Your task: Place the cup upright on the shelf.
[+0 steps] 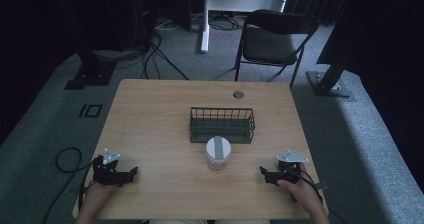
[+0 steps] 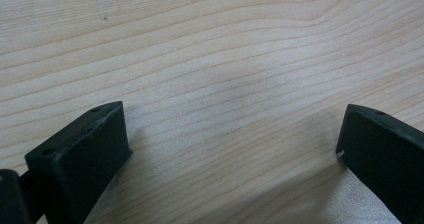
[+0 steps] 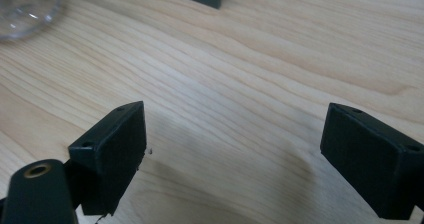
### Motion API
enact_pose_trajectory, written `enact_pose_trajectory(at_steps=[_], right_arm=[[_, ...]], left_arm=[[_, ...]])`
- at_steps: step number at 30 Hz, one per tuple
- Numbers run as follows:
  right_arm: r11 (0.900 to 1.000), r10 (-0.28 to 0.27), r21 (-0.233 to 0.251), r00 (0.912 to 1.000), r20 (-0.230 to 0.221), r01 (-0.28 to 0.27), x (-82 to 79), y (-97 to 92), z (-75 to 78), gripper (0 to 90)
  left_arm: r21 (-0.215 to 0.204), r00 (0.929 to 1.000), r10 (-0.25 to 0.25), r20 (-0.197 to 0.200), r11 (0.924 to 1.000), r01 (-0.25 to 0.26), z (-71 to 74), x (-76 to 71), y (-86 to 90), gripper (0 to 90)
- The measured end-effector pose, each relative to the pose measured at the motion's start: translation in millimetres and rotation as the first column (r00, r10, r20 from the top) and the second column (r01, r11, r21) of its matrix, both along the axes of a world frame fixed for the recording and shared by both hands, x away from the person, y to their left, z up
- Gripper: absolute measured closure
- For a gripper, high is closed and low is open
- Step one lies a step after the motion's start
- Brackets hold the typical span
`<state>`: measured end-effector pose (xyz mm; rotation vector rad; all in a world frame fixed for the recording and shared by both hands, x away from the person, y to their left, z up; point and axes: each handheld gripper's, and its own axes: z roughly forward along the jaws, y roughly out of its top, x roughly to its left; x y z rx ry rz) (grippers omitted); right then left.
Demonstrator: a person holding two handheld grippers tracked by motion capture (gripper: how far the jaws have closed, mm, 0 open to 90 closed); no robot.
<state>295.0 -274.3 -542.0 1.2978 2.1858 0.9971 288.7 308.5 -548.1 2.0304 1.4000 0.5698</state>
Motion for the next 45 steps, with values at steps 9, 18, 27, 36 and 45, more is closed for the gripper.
enact_pose_trajectory(at_steps=[9,18,27,36,45], right_arm=[[0.9985,0.053,0.013,0.9984,0.018,-0.054,-0.5,11.5,10.0,10.9],[0.9945,0.097,0.037,0.9943,0.044,-0.098,-2.3,19.5,14.6,10.9],[0.9870,0.153,0.042,0.9865,0.058,-0.155,-3.9,30.8,14.8,10.9],[0.9776,0.200,0.052,0.9771,0.073,-0.204,-4.4,44.8,16.9,10.9],[0.9636,0.252,0.071,0.9643,0.080,-0.258,-5.1,62.1,16.0,10.9]], left_arm=[[0.000,1.0000,0.000,0.000,1.0000,0.000,0.0,0.0,0.0,0.5],[0.000,1.0000,0.000,0.000,1.0000,0.000,0.0,0.0,0.0,0.5],[0.000,1.0000,0.000,0.000,1.0000,0.000,0.0,0.0,0.0,0.5],[0.000,1.0000,0.000,0.000,1.0000,0.000,0.0,0.0,0.0,0.5],[0.000,1.0000,0.000,0.000,1.0000,0.000,0.0,0.0,0.0,0.5]])
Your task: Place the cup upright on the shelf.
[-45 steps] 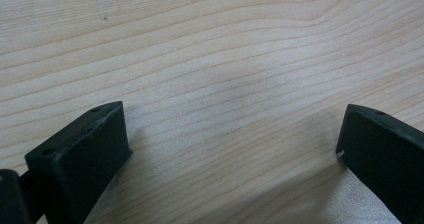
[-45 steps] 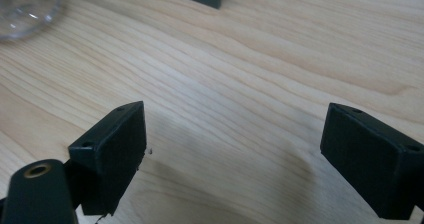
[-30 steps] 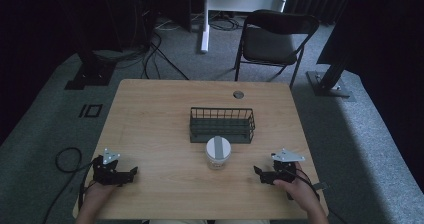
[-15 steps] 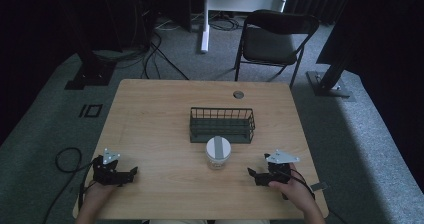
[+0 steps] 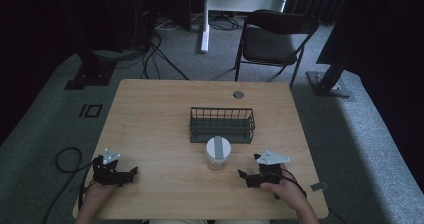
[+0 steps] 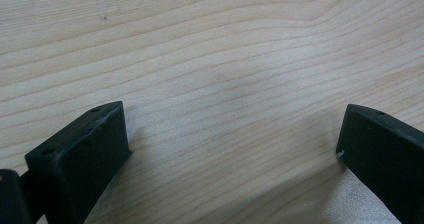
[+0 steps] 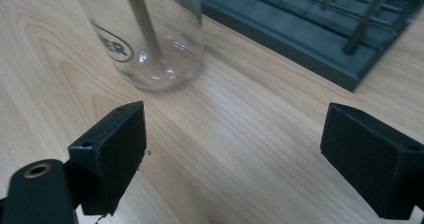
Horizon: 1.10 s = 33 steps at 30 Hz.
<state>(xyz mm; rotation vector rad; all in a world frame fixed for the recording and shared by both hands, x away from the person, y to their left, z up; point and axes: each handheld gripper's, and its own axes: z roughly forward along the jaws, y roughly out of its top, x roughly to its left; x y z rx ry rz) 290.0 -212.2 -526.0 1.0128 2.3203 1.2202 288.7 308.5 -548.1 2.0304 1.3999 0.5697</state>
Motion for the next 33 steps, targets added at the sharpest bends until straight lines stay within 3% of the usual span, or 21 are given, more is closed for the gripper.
enact_pose_trajectory(at_steps=[18,33], right_arm=[[0.9966,0.077,0.027,0.9969,0.015,-0.077,-0.7,27.6,1.3,10.9],[0.9946,0.100,0.025,0.9946,0.026,-0.101,4.0,47.0,-2.3,10.9]], left_arm=[[0.000,1.0000,0.000,0.000,1.0000,0.000,0.0,0.0,0.0,0.5],[0.001,1.0000,0.000,-0.001,1.0000,0.000,0.1,0.0,0.0,0.5]])
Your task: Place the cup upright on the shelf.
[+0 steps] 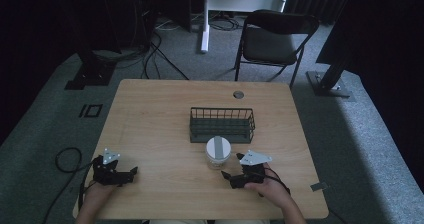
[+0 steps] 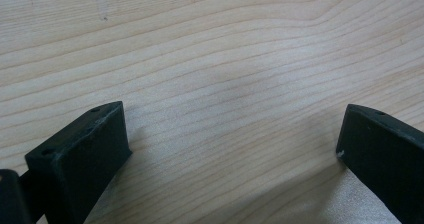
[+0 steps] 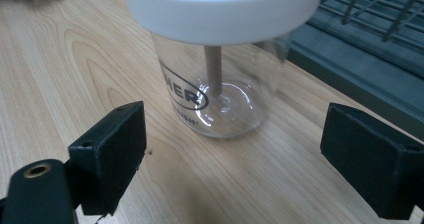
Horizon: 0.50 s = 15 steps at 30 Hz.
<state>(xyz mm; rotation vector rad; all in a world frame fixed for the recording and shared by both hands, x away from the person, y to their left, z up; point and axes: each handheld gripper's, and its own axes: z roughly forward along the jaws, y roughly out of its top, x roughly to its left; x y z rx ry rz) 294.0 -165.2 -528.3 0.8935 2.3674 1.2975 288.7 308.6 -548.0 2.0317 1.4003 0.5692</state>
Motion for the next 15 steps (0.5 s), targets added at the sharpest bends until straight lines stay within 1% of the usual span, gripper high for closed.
enact_pose_trajectory(at_steps=[3,9,15], right_arm=[[0.9999,0.004,0.010,1.0000,0.003,-0.004,1.3,4.7,-0.9,10.9],[0.9996,-0.005,0.028,0.9999,0.013,0.005,3.8,12.3,-2.1,10.8],[0.9988,-0.033,0.036,0.9994,0.013,0.032,5.2,19.5,-5.7,10.8]], left_arm=[[-0.001,1.0000,0.001,0.001,1.0000,-0.001,-0.1,0.0,-0.1,0.5],[-0.001,1.0000,0.001,0.001,1.0000,-0.001,-0.1,0.0,-0.1,0.5],[-0.002,1.0000,0.001,0.001,1.0000,-0.001,-0.1,0.0,-0.1,0.5]])
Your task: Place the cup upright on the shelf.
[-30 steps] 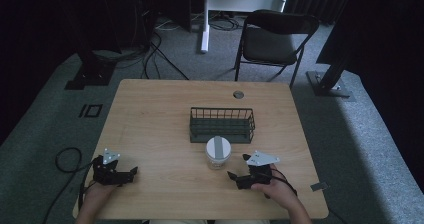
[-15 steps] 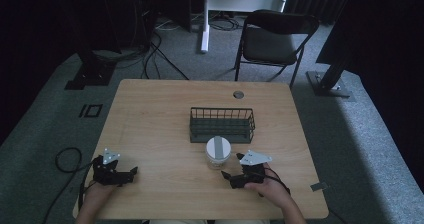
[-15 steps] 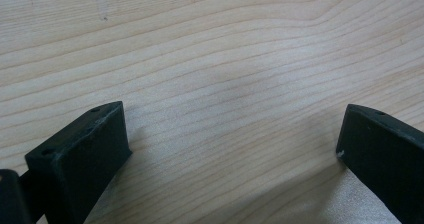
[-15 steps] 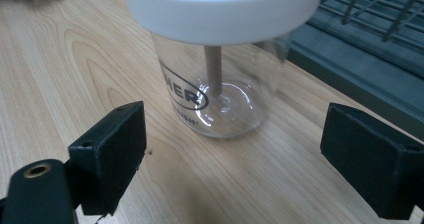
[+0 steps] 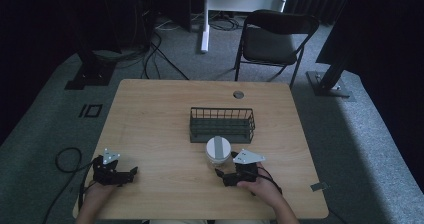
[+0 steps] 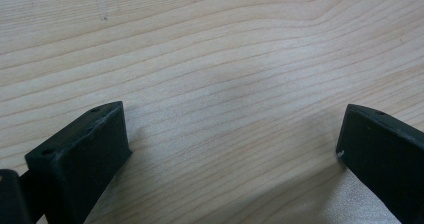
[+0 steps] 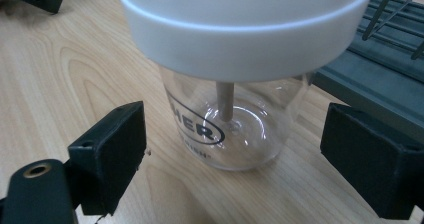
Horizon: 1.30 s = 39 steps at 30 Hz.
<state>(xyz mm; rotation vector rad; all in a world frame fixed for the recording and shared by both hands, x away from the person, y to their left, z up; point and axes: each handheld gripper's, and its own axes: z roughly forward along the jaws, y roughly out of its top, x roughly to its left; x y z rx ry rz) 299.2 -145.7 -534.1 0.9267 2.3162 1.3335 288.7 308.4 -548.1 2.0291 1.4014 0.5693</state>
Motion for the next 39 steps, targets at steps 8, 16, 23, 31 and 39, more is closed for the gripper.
enact_pose_trajectory(at_steps=[8,16,23,31,39], right_arm=[[0.9980,-0.044,0.045,0.9990,-0.001,0.044,0.9,10.1,-2.7,10.8],[0.9940,-0.093,0.060,0.9956,0.017,0.091,-0.8,19.6,-5.4,10.8],[0.9891,-0.129,0.074,0.9914,0.021,0.127,-0.8,24.4,-6.2,10.9],[0.9865,-0.154,0.060,0.9875,0.030,0.152,1.0,35.6,-7.9,10.8],[0.9828,-0.175,0.066,0.9838,0.038,0.172,2.5,45.4,-9.6,10.8]], left_arm=[[0.001,1.0000,-0.001,-0.001,1.0000,0.001,0.1,0.0,0.1,0.5],[0.000,1.0000,0.000,0.000,1.0000,0.000,0.0,0.0,0.0,0.5],[0.000,1.0000,0.000,0.000,1.0000,0.000,0.0,0.0,0.0,0.5],[0.002,1.0000,-0.001,-0.001,1.0000,0.001,0.1,0.0,0.2,0.5],[0.000,1.0000,0.000,0.000,1.0000,0.000,0.0,0.0,0.0,0.5]])
